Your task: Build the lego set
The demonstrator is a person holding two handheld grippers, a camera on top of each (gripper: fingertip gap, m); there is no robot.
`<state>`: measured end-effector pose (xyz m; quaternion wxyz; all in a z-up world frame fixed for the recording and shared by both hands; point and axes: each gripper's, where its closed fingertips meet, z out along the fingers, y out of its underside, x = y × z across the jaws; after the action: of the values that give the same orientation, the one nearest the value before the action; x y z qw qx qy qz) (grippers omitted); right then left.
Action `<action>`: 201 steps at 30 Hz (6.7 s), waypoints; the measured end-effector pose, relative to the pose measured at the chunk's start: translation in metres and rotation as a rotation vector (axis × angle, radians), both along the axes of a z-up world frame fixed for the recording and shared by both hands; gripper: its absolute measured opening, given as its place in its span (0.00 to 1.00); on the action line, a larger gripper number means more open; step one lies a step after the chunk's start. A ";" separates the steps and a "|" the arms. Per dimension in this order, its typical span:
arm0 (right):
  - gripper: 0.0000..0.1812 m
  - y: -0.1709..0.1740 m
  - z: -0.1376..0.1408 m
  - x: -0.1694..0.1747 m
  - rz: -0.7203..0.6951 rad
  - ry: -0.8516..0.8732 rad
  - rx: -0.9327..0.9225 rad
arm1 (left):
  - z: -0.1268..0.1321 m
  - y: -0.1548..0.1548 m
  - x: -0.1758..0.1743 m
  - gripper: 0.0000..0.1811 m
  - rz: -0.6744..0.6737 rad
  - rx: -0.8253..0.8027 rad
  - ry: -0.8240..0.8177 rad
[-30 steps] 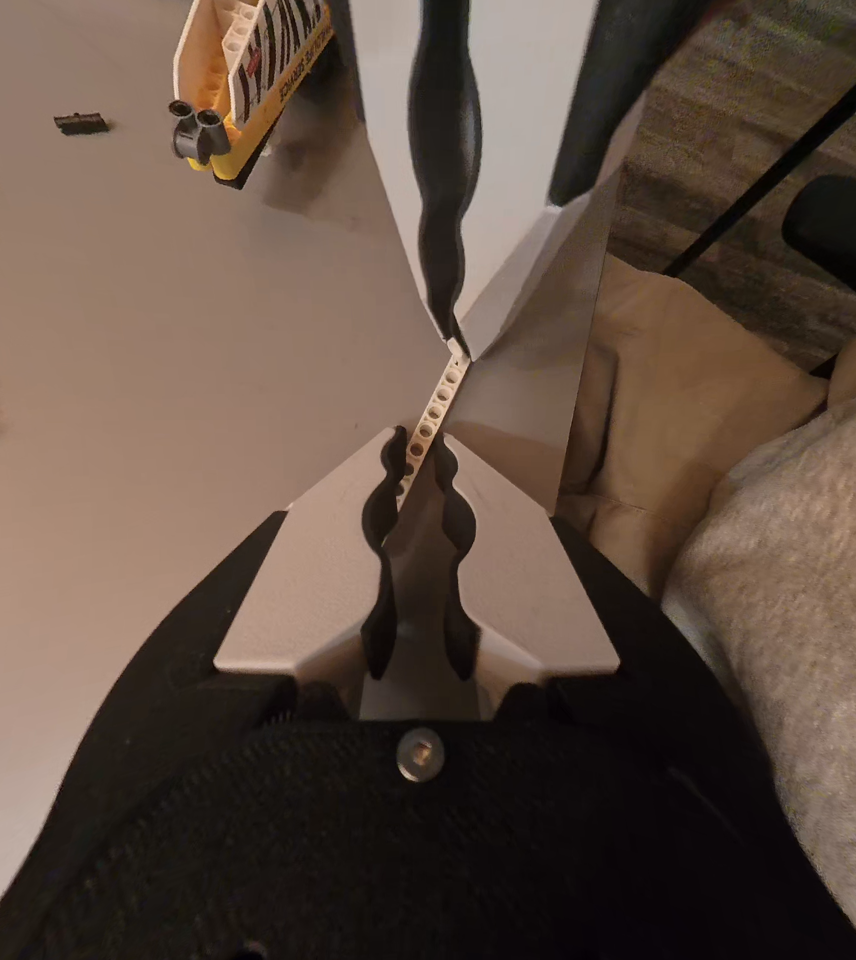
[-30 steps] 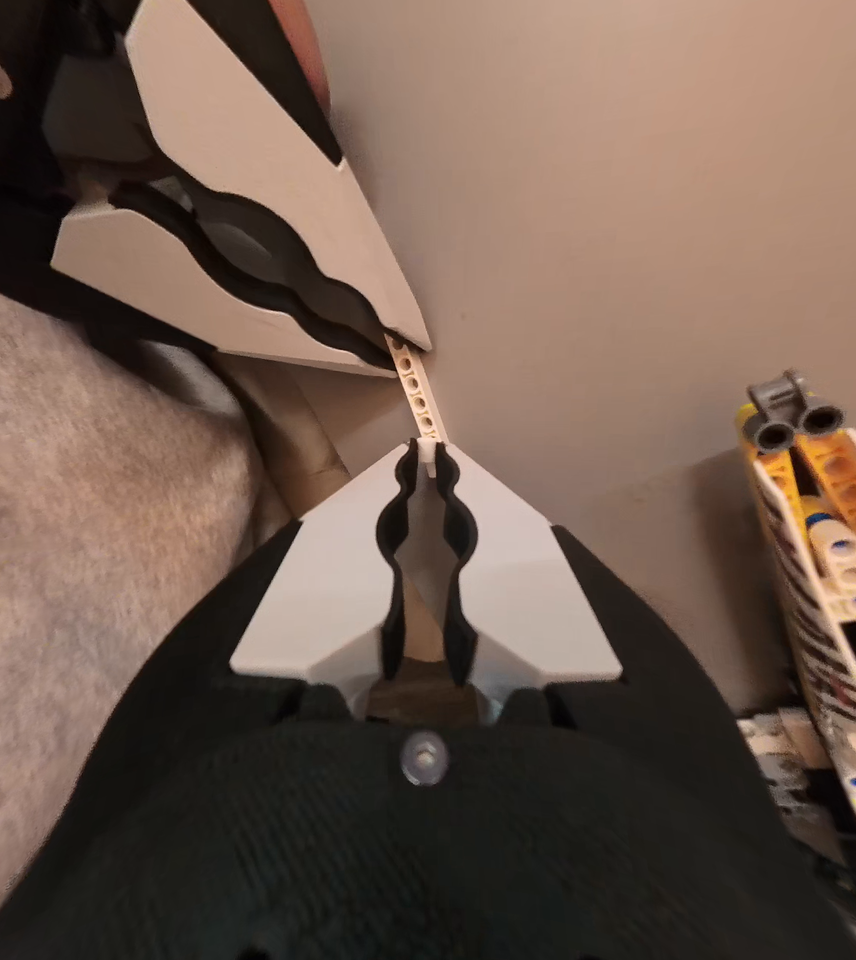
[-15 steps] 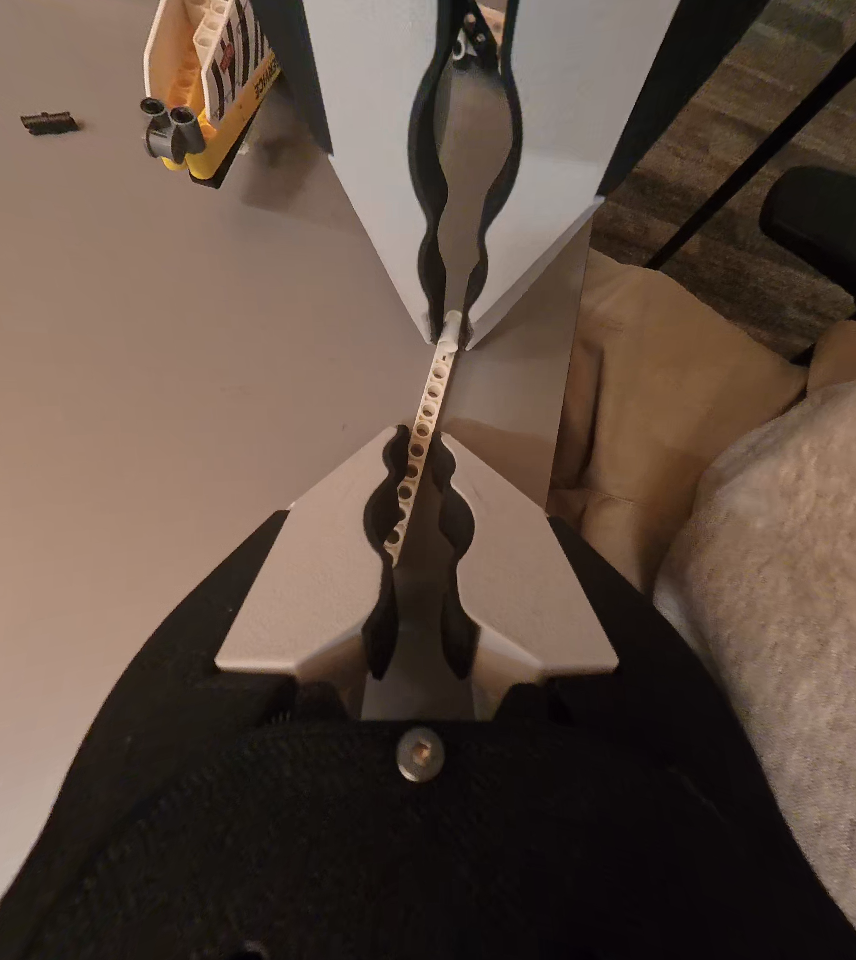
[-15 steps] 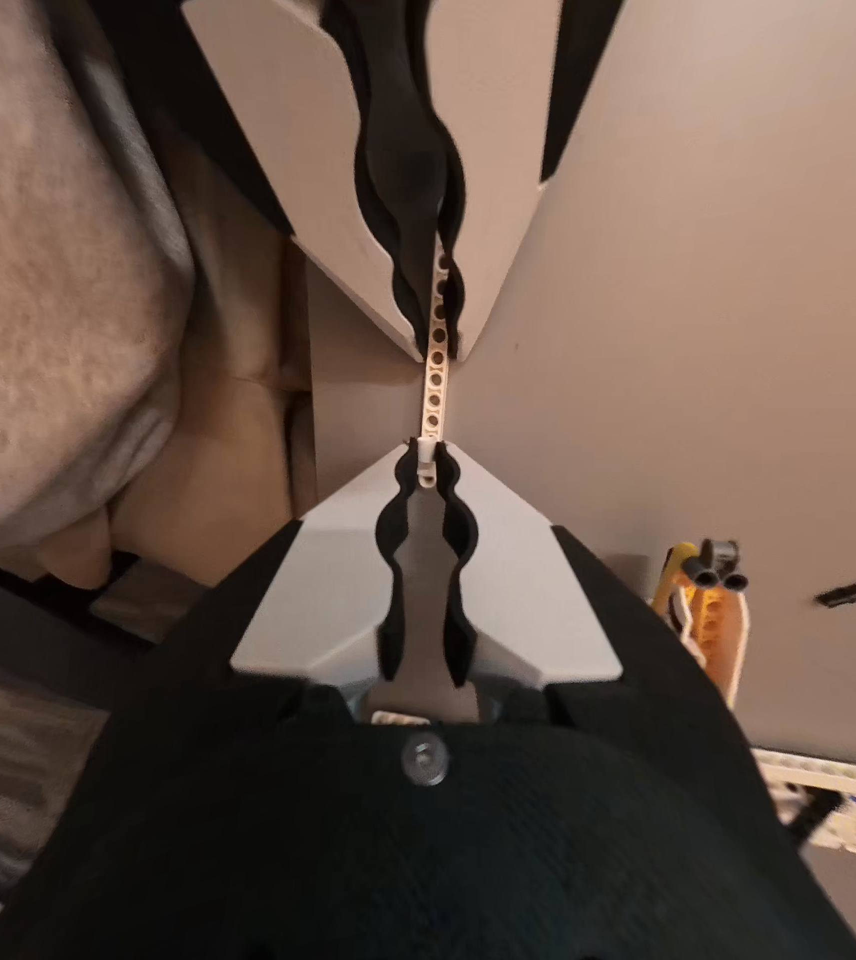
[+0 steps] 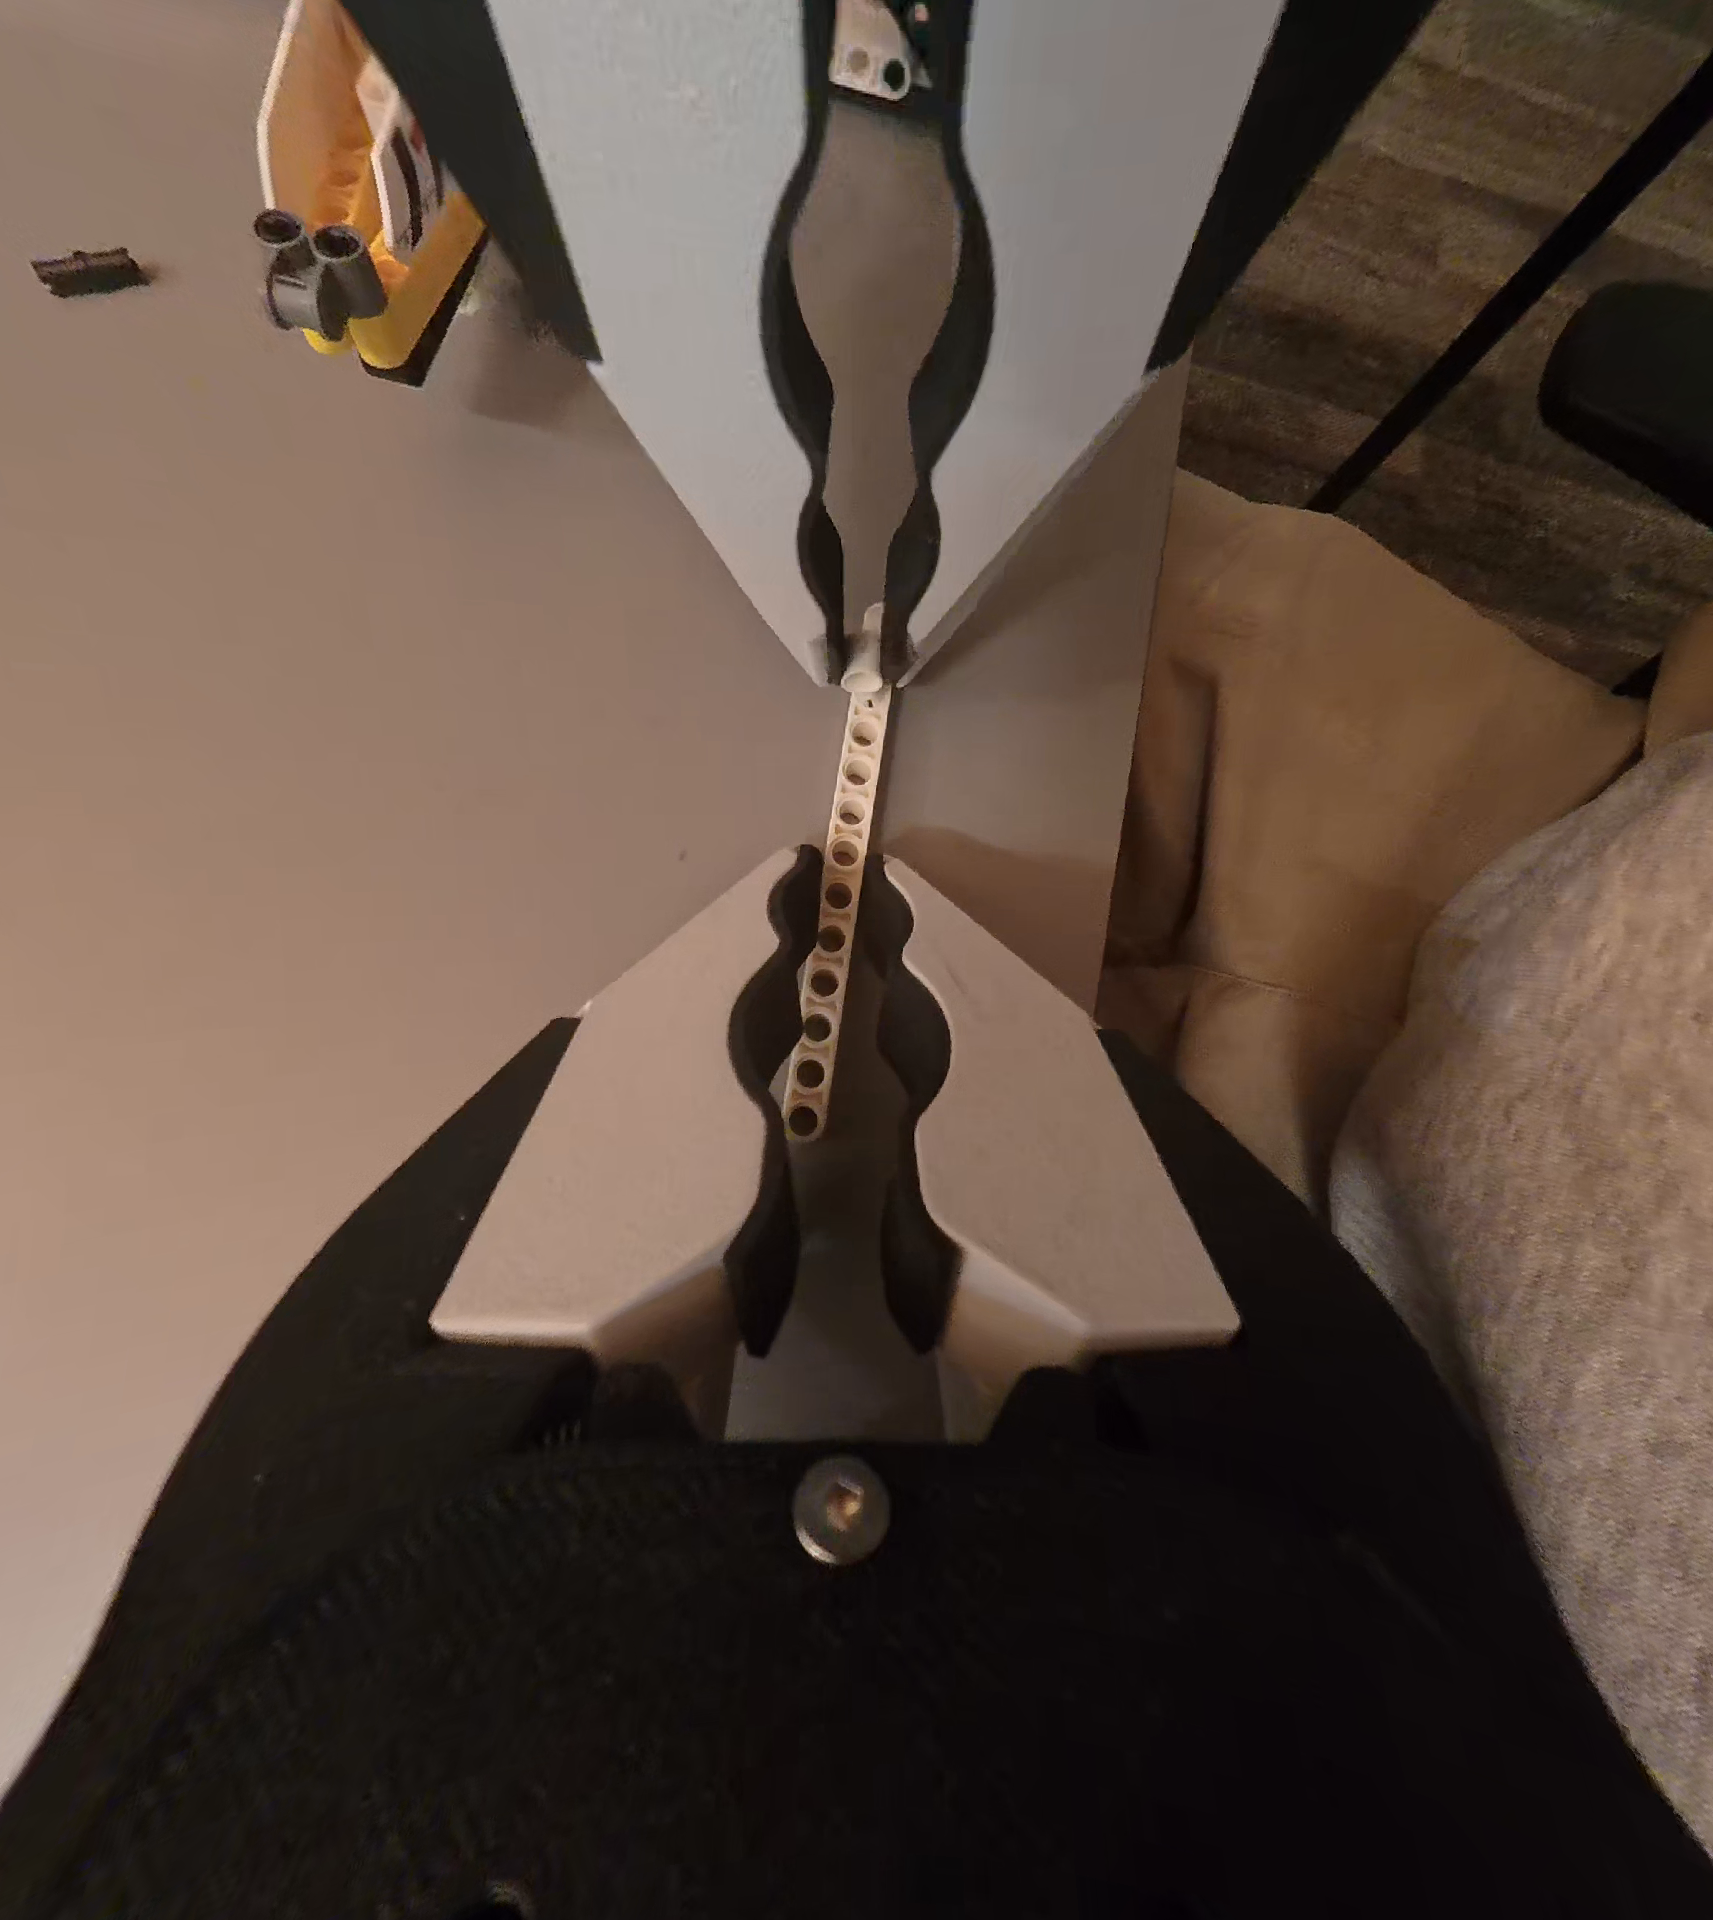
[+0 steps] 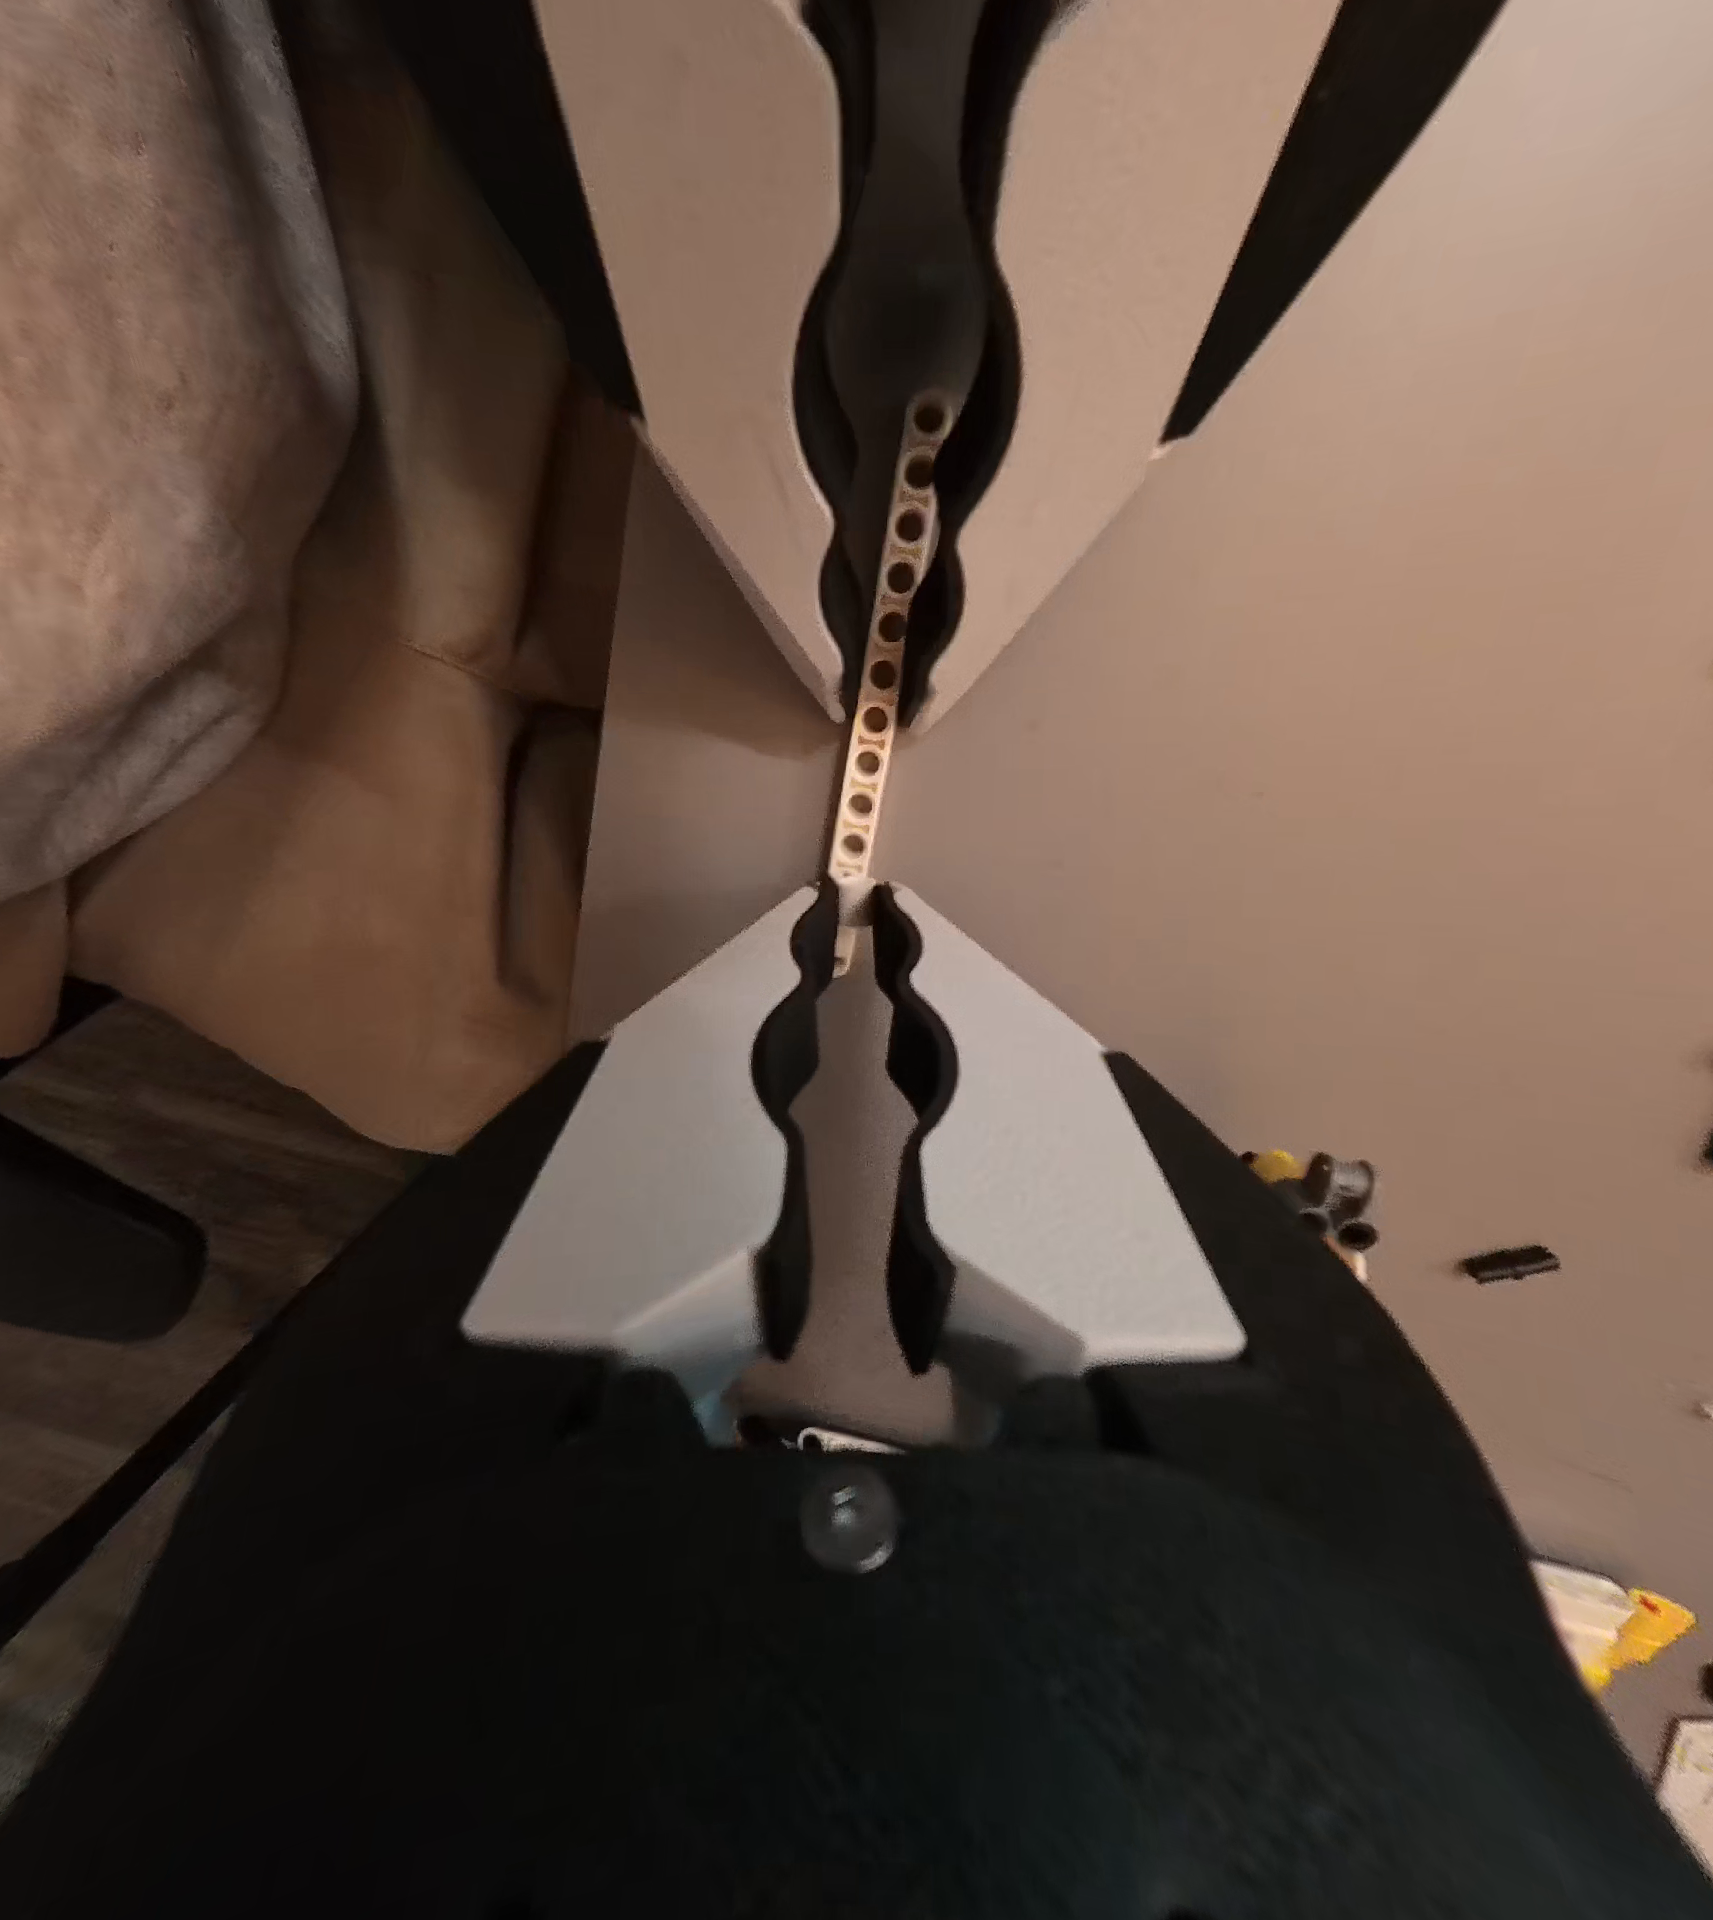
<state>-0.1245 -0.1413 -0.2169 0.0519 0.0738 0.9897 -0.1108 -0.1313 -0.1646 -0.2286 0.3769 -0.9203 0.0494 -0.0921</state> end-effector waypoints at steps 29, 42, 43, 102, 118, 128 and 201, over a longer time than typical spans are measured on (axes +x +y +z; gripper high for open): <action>0.05 -0.002 -0.005 0.001 -0.190 0.203 -0.099 | 0.001 0.000 -0.001 0.05 0.015 -0.002 -0.021; 0.13 -0.001 -0.004 0.014 -0.485 0.351 -0.409 | 0.001 -0.001 0.003 0.05 -0.016 0.000 -0.006; 0.11 -0.001 -0.004 0.013 -0.482 0.370 -0.425 | 0.001 -0.001 0.005 0.05 -0.028 0.000 -0.005; 0.02 -0.007 0.001 0.010 -0.414 0.215 -0.409 | 0.001 -0.001 0.010 0.05 -0.184 -0.007 -0.033; 0.03 0.002 0.003 0.014 -0.505 0.308 -0.528 | 0.001 -0.001 0.009 0.05 -0.184 -0.008 -0.037; 0.03 0.004 -0.002 0.016 -0.529 0.313 -0.516 | 0.001 -0.001 0.009 0.05 -0.183 -0.008 -0.037; 0.03 0.001 0.003 0.019 -0.480 0.377 -0.593 | 0.001 -0.001 0.012 0.05 -0.174 -0.008 -0.041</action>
<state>-0.1057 -0.1401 -0.2138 -0.1382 0.2627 0.8619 -0.4112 -0.1192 -0.1652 -0.2272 0.3647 -0.9119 0.1212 -0.1438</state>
